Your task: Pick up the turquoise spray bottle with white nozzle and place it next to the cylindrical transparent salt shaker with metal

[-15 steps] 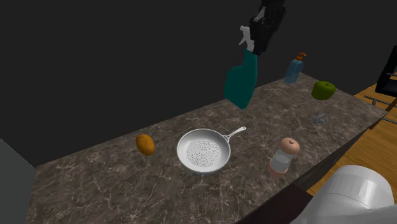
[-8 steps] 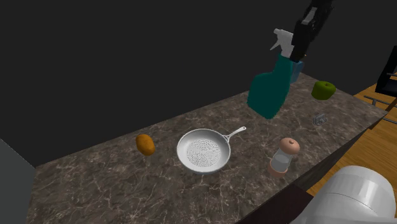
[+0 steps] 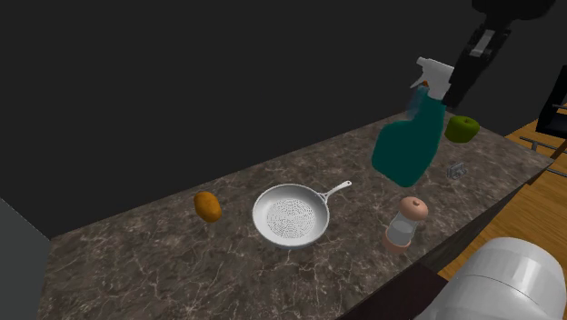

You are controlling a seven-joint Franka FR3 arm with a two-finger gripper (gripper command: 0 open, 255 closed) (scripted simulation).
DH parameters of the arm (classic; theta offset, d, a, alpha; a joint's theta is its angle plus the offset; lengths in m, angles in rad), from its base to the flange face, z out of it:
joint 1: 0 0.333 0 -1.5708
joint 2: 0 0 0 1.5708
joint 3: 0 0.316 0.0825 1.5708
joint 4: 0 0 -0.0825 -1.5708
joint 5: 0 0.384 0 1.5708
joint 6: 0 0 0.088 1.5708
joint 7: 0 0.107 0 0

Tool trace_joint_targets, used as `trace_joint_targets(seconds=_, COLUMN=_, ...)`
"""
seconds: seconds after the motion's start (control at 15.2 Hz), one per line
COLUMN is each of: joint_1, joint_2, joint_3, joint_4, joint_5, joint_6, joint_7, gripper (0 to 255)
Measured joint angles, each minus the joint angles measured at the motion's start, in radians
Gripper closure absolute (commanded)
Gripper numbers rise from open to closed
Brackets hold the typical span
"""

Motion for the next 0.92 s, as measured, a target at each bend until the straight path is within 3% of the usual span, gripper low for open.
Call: trace_joint_targets(seconds=0.92, joint_1=-0.012, joint_2=-0.123, joint_3=-0.021, joint_4=-0.256, joint_5=-0.021, joint_6=0.132, joint_7=0.021, gripper=255)
